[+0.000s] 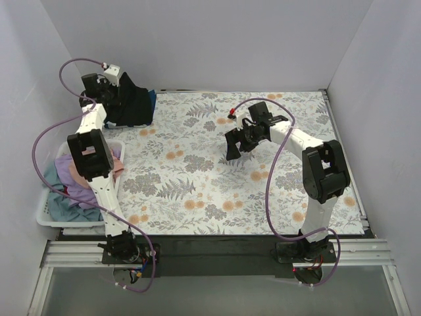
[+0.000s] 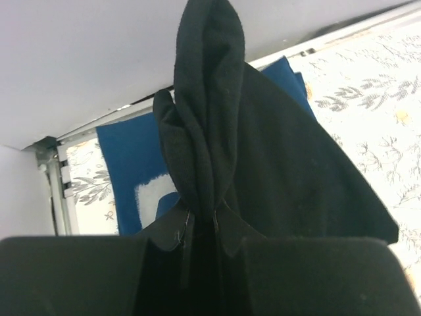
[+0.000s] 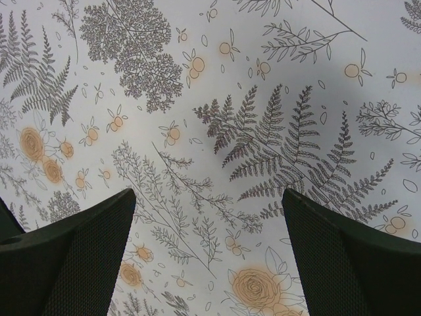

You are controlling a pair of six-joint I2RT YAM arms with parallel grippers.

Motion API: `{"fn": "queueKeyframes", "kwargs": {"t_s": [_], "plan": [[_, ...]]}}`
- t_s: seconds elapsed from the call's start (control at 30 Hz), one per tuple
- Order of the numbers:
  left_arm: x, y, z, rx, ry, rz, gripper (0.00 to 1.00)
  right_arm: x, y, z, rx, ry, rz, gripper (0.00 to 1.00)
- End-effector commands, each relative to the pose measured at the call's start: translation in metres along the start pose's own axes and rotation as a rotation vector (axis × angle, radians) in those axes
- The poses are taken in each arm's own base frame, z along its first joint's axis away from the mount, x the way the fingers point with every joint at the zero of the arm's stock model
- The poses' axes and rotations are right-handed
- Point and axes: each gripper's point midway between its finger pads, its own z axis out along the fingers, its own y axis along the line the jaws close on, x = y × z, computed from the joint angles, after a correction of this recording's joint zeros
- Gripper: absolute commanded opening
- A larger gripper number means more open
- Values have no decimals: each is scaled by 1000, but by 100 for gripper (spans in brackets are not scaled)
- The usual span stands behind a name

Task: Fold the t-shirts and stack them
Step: Neatly place the folded tshirt to the corner

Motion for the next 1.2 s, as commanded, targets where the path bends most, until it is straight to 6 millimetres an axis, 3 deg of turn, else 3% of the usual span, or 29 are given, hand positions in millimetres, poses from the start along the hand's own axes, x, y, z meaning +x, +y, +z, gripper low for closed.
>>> {"fn": "queueKeyframes", "kwargs": {"t_s": [0.0, 0.3, 0.47, 0.6, 0.87, 1.17], "plan": [[-73, 0, -32, 79, -225, 116, 0, -11, 3, -2, -15, -12, -7, 98], [-102, -42, -67, 264, -361, 152, 0, -8, 5, -4, -13, -8, -11, 98], [-109, -48, -76, 282, -396, 177, 0, -8, 6, -6, -12, -11, -12, 98], [-89, -39, -58, 264, -345, 154, 0, -8, 5, -5, -10, -10, -13, 98], [-83, -20, -39, 201, -324, 153, 0, -6, 3, -3, -9, 1, -5, 98], [-57, 10, -16, 134, -280, 151, 0, -4, 1, 0, -7, 13, -1, 98]]}}
